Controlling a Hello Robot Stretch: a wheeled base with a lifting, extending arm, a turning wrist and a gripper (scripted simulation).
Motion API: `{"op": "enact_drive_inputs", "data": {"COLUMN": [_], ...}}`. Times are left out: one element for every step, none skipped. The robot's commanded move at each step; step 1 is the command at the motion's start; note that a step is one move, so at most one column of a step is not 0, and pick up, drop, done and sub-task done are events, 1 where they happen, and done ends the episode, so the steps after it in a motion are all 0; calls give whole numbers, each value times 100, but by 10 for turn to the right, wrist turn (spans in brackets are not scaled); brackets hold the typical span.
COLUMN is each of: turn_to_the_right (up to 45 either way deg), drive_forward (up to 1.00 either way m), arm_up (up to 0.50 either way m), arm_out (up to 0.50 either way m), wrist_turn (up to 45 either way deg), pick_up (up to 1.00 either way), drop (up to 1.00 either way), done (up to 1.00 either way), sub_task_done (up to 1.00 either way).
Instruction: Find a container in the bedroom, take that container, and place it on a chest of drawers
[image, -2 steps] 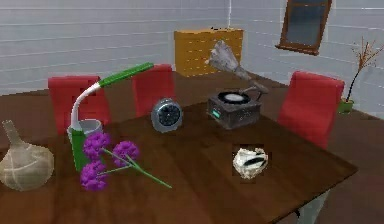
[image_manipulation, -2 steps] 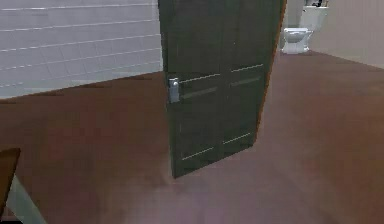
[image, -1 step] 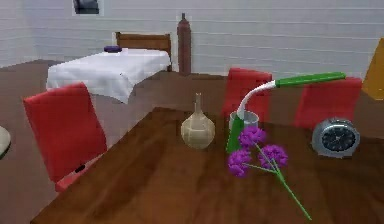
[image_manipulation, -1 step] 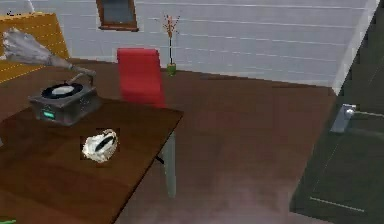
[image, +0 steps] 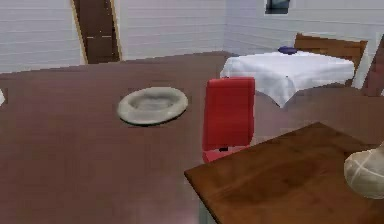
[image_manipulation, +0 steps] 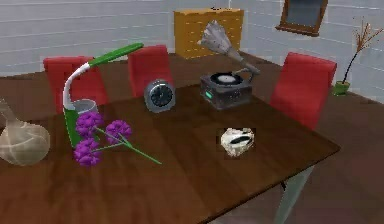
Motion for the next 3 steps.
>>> {"op": "enact_drive_inputs", "data": {"turn_to_the_right": [-390,450,450], "drive_forward": [0,0,0], "arm_up": [0,0,0], "arm_out": [0,0,0], "wrist_turn": [0,0,0], "pick_up": [0,0,0], "drop": [0,0,0], "done": [0,0,0], "sub_task_done": [0,0,0]}}
